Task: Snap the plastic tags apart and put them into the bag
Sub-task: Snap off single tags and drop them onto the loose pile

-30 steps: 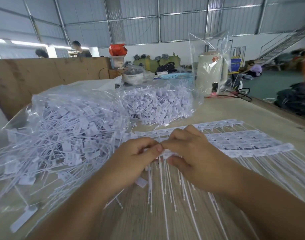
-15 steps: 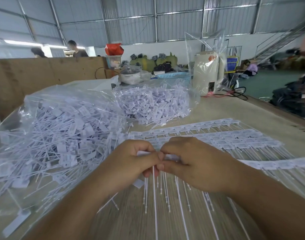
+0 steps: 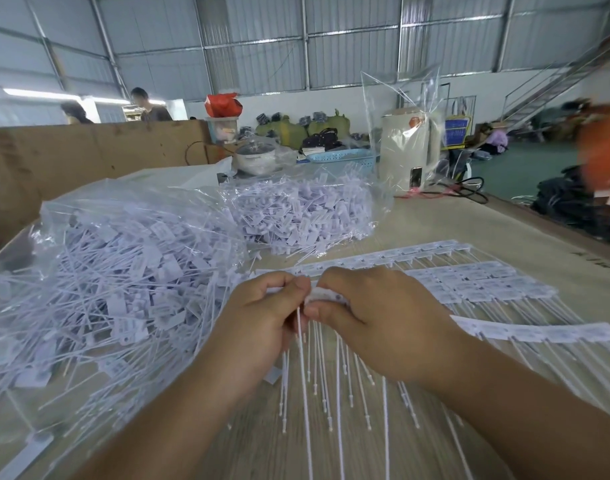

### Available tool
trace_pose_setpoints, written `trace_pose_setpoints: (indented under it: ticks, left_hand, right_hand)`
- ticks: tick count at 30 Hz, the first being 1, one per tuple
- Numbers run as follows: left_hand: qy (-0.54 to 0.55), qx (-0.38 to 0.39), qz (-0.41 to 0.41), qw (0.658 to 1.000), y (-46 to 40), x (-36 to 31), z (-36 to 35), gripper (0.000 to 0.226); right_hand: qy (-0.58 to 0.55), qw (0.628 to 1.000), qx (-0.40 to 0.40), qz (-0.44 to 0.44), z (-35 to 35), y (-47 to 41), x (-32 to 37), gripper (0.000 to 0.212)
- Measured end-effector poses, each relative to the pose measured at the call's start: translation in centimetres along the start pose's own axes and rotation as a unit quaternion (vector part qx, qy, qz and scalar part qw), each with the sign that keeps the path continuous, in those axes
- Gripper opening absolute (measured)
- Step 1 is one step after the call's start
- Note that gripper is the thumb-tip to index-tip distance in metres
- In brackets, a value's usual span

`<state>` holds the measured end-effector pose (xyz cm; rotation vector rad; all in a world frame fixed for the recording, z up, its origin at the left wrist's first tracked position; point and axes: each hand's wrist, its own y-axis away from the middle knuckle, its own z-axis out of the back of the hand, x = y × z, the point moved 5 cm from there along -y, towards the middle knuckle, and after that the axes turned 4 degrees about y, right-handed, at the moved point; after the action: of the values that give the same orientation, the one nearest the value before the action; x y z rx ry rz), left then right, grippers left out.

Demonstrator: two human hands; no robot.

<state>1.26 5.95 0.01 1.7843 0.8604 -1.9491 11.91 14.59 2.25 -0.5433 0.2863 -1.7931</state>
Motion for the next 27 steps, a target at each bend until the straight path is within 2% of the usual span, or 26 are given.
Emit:
trace_pose_setpoints:
  ticks: [4, 9, 16, 22, 25, 27]
  left_hand:
    - [0.063, -0.038, -0.003, 0.997, 0.2, 0.2, -0.1, 0.037]
    - [0.054, -0.03, -0.021, 0.998, 0.3, 0.0, -0.2, 0.038]
    - [-0.059, -0.045, -0.071, 0.995, 0.1, -0.2, -0.1, 0.034]
    - [-0.185, -0.094, -0.155, 0.966, 0.7, -1.2, -0.1, 0.031]
    - [-0.194, -0.122, -0.162, 0.96, 0.7, -1.1, 0.1, 0.029]
    - [-0.156, -0.171, -0.132, 0.964, 0.2, -0.9, 1.7, 0.029]
  right_hand:
    - [-0.016, 0.999, -0.034, -0.021, -0.2, -0.1, 0.3, 0.034]
    - [-0.021, 0.999, -0.039, -0.018, -0.1, 0.0, 0.2, 0.036]
    - [0.011, 0.999, -0.047, -0.019, -0.1, 0.0, 0.3, 0.033]
    - [0.038, 0.997, -0.057, -0.025, -0.2, -0.1, 0.8, 0.032]
    - [0.052, 0.996, -0.073, -0.027, -0.2, -0.1, 0.9, 0.03]
    - [0.049, 0.993, -0.102, -0.037, 0.4, -0.1, 0.4, 0.026]
